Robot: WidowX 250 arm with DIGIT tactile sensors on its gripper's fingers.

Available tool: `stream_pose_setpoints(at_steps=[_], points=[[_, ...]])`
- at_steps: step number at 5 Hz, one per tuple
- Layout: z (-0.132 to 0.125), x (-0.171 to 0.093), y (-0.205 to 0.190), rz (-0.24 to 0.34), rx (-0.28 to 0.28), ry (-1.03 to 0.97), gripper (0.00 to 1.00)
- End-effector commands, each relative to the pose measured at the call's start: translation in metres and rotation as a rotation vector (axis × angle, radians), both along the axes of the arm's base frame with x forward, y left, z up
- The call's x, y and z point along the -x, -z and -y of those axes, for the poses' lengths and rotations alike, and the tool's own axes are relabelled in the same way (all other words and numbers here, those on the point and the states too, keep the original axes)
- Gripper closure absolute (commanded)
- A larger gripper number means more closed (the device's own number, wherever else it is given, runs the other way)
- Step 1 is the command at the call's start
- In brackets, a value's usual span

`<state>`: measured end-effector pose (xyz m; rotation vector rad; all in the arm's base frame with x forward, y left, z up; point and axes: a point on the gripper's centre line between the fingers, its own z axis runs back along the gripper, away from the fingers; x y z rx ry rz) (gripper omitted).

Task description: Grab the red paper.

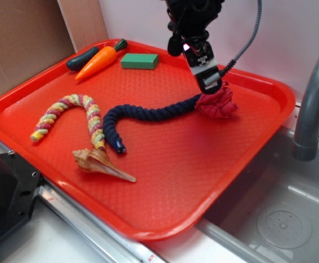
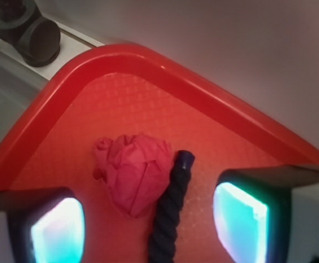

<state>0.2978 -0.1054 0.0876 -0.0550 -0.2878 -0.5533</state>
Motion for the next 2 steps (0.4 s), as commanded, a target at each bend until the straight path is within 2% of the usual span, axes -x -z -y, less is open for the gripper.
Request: stream_pose_setpoints(at_steps=[1,2], points=[[0.028,-0.006,0.017,0.025,-0.026,0.059,0.00],[0.050,-0.006,0.054,0.026,-0.043,0.125,0.00]])
